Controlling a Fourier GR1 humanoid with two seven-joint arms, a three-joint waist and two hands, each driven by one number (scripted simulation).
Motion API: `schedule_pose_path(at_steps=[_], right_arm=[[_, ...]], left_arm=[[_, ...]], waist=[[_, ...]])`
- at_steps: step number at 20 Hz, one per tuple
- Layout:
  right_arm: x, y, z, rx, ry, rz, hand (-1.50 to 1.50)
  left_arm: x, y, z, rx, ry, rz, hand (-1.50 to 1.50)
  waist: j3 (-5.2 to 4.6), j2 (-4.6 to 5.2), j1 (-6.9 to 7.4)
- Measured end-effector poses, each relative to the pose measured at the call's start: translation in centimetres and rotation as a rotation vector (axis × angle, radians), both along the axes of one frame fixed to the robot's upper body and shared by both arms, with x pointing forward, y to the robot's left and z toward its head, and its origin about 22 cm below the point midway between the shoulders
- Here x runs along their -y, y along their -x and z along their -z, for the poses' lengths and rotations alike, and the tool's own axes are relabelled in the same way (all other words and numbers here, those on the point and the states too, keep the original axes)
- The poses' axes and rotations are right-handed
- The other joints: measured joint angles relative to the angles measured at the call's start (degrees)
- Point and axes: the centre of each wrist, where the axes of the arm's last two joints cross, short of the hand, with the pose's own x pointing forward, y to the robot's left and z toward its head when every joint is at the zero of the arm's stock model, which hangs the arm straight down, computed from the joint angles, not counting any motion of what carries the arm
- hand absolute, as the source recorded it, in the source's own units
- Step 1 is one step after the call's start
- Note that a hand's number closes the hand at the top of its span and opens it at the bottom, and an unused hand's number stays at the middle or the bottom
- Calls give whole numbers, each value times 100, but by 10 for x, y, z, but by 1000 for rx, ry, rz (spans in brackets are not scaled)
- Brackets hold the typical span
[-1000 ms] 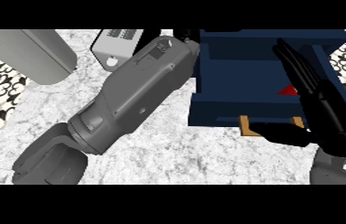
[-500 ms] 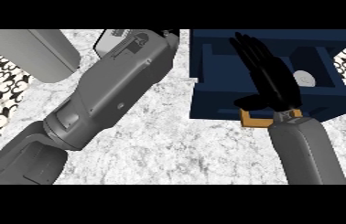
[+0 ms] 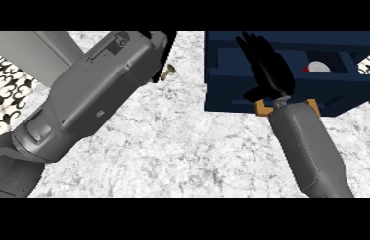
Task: Pick up the can, place it into the drawer and close the drawer
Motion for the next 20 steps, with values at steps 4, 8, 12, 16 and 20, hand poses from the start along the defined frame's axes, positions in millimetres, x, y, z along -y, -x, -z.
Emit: schedule_pose_path(at_steps=[4, 8, 12, 16, 20], right_arm=[[1, -14, 8, 46, 43, 24, -150], [4, -28, 10, 81, 65, 46, -150], [8, -34, 16, 124, 73, 68, -150], [10, -44, 13, 147, 73, 95, -150], [11, -53, 8, 164, 69, 123, -150]], left_arm=[[-13, 3, 6, -3, -2, -2, -150], [-27, 6, 2, 0, -4, -3, -150], [-35, 10, 1, 1, 0, -1, -150], [-39, 13, -3, 2, 1, -3, -150], [-45, 15, -12, 9, -7, 0, -150]], waist=[[-46, -35, 21], [-57, -30, 53], [-82, -43, 102], [-58, 5, 136], [-11, 77, 180]])
